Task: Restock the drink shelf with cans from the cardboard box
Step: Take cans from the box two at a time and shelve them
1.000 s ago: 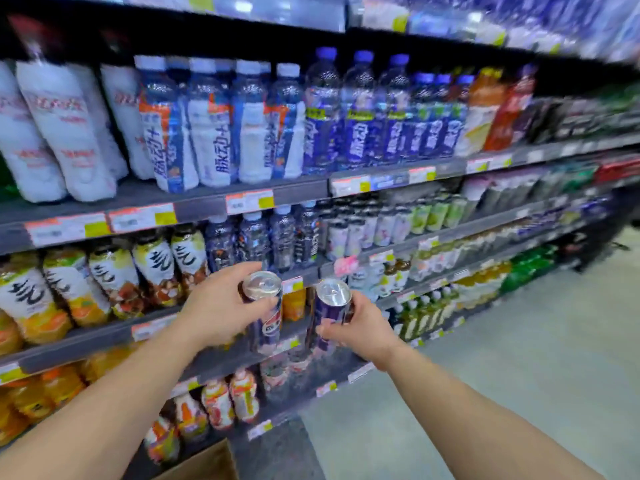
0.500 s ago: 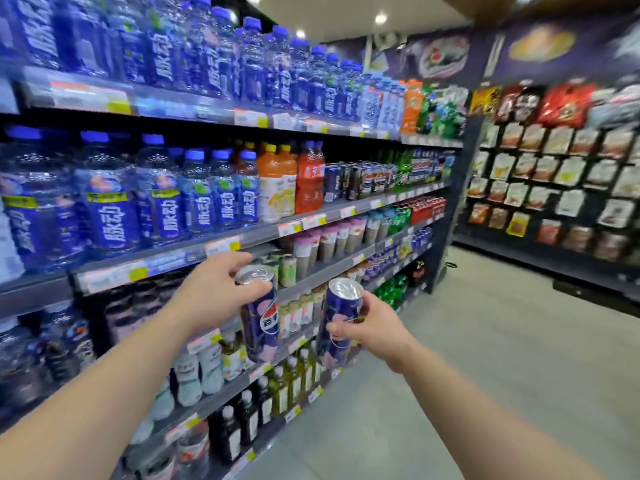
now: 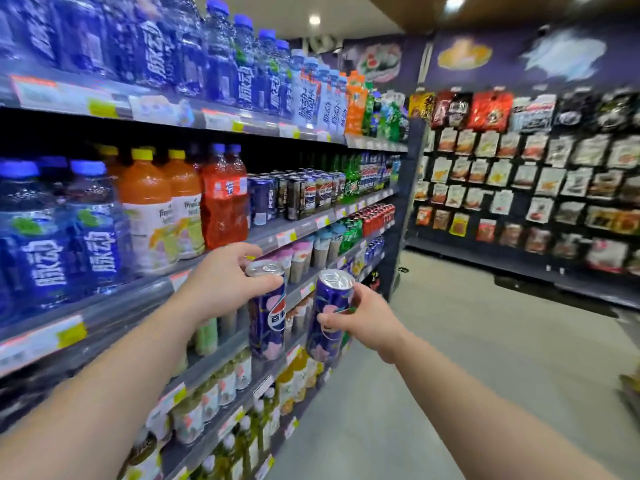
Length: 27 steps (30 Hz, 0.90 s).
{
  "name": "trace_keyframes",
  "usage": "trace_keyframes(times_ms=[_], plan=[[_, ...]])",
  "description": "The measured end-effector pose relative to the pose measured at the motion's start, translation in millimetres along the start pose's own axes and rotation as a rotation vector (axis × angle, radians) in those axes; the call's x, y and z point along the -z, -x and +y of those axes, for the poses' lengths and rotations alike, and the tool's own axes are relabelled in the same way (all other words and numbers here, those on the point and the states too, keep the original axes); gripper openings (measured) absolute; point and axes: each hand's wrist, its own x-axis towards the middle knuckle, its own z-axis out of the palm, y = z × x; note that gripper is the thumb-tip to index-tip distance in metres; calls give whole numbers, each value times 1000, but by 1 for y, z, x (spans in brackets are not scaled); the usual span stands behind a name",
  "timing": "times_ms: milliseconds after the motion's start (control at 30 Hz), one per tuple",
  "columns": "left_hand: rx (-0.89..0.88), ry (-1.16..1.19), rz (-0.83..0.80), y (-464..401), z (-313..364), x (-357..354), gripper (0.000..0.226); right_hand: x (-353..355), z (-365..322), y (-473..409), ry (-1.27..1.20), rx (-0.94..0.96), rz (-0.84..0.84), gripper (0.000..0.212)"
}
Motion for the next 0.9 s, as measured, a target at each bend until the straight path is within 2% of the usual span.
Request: trace_keyframes(times_ms=[100, 200, 267, 367, 500, 733, 900], plan=[[-14, 2, 25, -51, 1, -13, 65, 14, 4, -47, -14, -2, 43, 47], [-12, -26, 26, -83, 1, -25, 60, 24, 6, -83, 7, -16, 81, 63], [-1, -19, 69, -111, -1, -36, 56, 32, 10, -116, 2, 1, 82, 66], [27, 80, 130, -145, -6, -56, 54, 41, 20, -161, -21, 0, 95, 76], [63, 79, 211, -187, -11, -83, 56, 58, 37, -218, -81, 35, 7, 72], [221, -29, 402, -266, 3, -116, 55, 96, 51, -324, -89, 116, -193, 47], [292, -161, 539, -312, 22, -112, 62, 103, 31, -394, -68, 208, -287, 62]])
